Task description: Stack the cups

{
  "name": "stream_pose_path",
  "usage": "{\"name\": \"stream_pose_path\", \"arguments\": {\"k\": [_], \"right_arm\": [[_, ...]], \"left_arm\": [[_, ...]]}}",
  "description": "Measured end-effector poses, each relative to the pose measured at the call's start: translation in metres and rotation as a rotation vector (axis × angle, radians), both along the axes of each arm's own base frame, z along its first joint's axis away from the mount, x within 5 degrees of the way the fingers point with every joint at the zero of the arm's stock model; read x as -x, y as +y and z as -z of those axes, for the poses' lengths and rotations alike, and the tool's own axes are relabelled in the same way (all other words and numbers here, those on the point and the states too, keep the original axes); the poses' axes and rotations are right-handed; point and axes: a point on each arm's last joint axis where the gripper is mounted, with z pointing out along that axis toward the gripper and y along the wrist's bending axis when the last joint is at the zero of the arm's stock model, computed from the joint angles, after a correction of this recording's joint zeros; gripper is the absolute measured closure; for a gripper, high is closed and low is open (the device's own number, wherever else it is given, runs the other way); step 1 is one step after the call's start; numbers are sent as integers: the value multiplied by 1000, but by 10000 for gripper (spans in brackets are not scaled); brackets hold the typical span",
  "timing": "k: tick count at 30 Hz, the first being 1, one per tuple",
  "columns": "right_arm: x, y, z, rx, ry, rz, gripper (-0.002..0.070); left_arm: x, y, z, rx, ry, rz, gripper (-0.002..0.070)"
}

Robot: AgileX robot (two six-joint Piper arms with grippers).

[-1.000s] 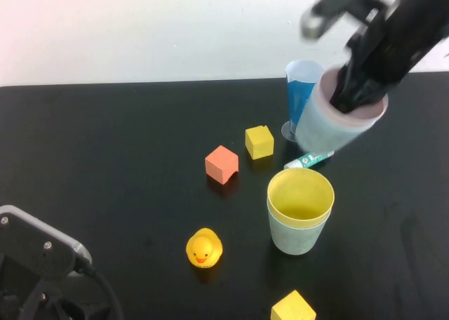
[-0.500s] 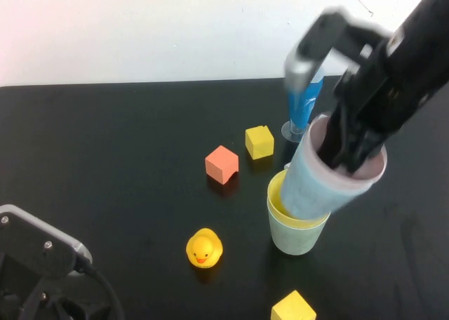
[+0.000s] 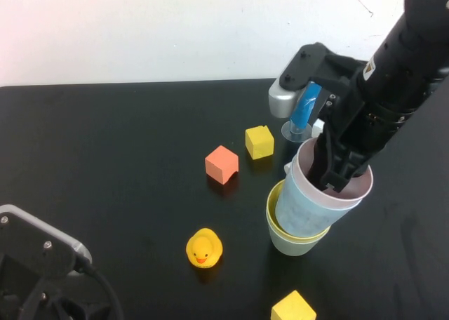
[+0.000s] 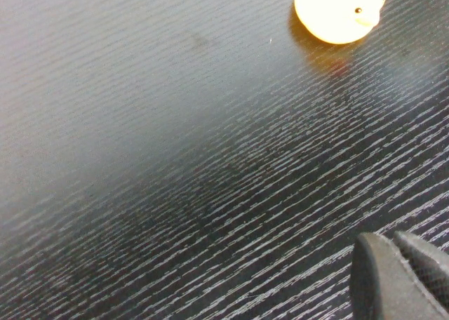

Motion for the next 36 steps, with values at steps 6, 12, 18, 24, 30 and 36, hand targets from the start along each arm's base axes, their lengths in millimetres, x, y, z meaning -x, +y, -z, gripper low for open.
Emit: {"name": "stream_pose_path", "arguments": {"k": [6, 12, 18, 24, 30, 36], "right_arm": [[-4, 0, 8, 30, 4, -1, 489], [-8, -2, 3, 51, -29, 20, 407], [4, -11, -32, -3, -133, 65, 405], [49, -37, -65, -134, -328, 128, 458], [103, -70, -64, -272, -528, 194, 545], [154, -101, -44, -404, -683, 253, 653]], "left_arm": [[0, 0, 0, 0, 0, 0, 676], [0, 0, 0, -8, -7, 1, 676], [1, 10, -7, 9, -70, -72, 676], [22, 36, -13, 138, -181, -174, 676], [48, 66, 4, 277, -288, -275, 676], [57, 87, 12, 321, -435, -351, 676]]}}
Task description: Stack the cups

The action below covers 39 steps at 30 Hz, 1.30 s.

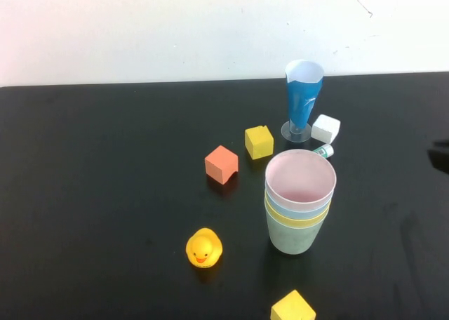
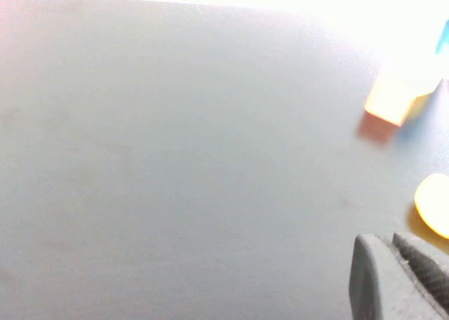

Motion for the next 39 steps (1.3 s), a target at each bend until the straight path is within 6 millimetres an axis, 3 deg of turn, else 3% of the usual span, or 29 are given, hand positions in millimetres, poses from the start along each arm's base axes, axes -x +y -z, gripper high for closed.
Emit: {"name": "stream_pose_path", "arguments": {"k": [5, 9, 14, 24, 39], "right_arm": [[29, -18, 26, -70, -89, 31, 675], [44, -30, 35, -137, -191, 59, 678], [45, -32, 49, -163, -229, 83, 678], [44, -31, 88, -84, -98, 77, 678], [51, -36, 133, -53, 9, 103, 678]], "left_arm": [[0, 2, 4, -3, -8, -10, 676], [0, 1, 5, 9, 0, -11, 676], [0, -4, 6, 102, -5, 5, 676], [-2, -25, -6, -151, -496, 264, 676], [2, -31, -9, -171, -564, 332, 676]]}}
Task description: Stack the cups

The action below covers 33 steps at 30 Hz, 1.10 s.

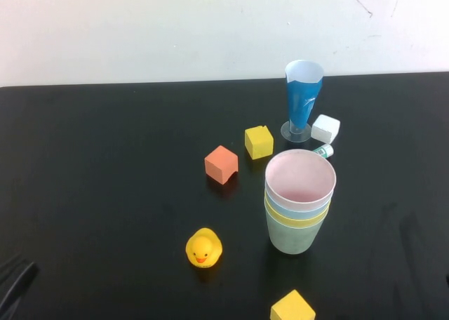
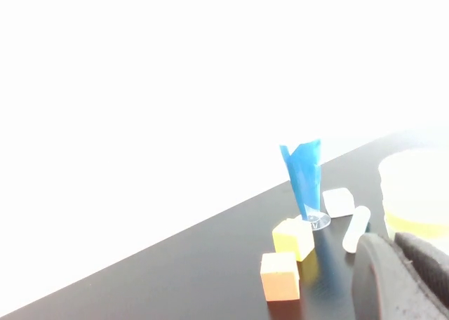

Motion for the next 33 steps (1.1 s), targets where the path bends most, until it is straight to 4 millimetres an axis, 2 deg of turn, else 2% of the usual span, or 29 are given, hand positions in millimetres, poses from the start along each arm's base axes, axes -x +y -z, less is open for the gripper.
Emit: {"name": "stream_pose_path", "arguments": {"k": [3, 9, 13, 16, 23, 33], "right_arm": [[9, -10, 10, -42, 1, 59, 678], [27, -43, 20, -65, -177, 333, 678], [37, -56, 36, -15, -269, 490, 678], [40, -61, 50, -56, -265, 581, 678], [43, -64, 57, -170, -183, 681, 678], [45, -66, 63, -168, -105, 717, 678]], "left_arm": [[0, 0, 0, -1, -1, 0, 676], [0, 0, 1, -6, -2, -1, 676], [0, 0, 0, -6, -2, -1, 676], [0, 0, 0, -6, -2, -1, 676], [0, 0, 0, 7, 6, 1, 676], [0, 0, 0, 9, 7, 1, 676]]}}
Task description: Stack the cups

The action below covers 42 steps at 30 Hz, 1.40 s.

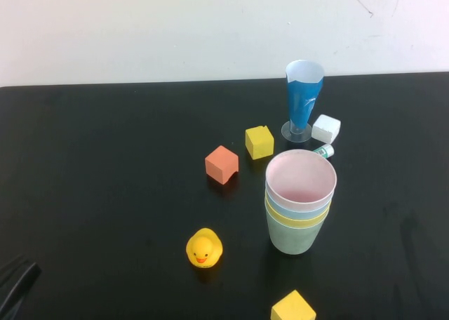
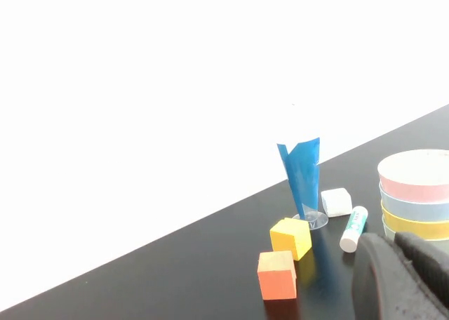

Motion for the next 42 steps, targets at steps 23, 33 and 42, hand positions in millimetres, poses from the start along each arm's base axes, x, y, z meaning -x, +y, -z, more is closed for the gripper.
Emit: {"name": "stream_pose_path", "arguments": {"k": [23, 33, 42], "right_arm": [[0, 0, 0, 0, 0, 0, 678], [0, 0, 0, 0, 2, 0, 678], [0, 0, 0, 0, 2, 0, 678]], "left_arm": [[0, 0, 0, 2, 1, 0, 676], [-3, 3, 5, -1, 28, -44, 676], [-6, 11, 34, 14, 386, -161, 676]]}}
